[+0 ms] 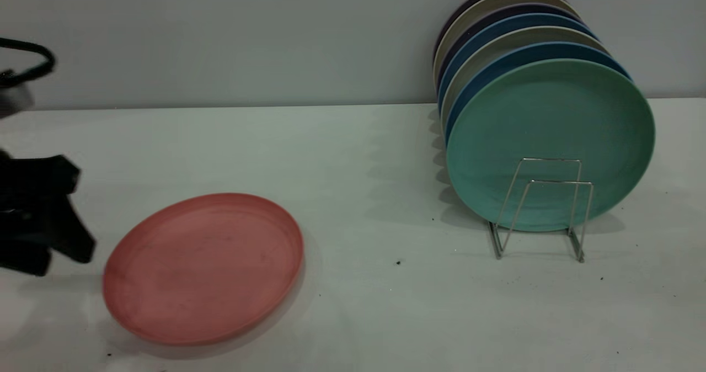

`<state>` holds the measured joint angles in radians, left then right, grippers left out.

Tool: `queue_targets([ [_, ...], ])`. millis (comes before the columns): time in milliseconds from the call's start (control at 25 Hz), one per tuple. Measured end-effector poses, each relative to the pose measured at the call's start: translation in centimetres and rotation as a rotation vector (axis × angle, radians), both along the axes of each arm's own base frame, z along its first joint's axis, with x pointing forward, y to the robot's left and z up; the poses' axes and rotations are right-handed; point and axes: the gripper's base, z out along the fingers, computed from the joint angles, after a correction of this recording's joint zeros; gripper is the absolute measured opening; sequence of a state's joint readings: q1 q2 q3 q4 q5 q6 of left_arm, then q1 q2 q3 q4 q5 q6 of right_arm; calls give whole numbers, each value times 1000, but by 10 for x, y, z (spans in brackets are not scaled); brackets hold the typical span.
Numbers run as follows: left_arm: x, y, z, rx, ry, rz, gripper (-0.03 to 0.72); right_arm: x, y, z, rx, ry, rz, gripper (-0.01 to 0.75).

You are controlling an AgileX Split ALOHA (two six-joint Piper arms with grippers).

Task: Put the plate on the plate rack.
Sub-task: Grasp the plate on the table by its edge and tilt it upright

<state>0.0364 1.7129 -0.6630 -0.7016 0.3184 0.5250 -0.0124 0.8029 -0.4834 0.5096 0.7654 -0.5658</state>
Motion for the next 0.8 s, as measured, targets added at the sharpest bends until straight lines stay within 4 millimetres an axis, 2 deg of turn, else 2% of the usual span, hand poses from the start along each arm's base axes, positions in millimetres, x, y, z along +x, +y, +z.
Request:
queue_targets([
  [280,28,19,-33,-30,66,52,460,0,0,0,-1,-1,2,381],
  [480,29,20,-52,-27,107,80,460,0,0,0,-1,-1,2,381],
  [800,31,22,-69,-12,117,116,460,0,0,0,-1,-1,2,381],
])
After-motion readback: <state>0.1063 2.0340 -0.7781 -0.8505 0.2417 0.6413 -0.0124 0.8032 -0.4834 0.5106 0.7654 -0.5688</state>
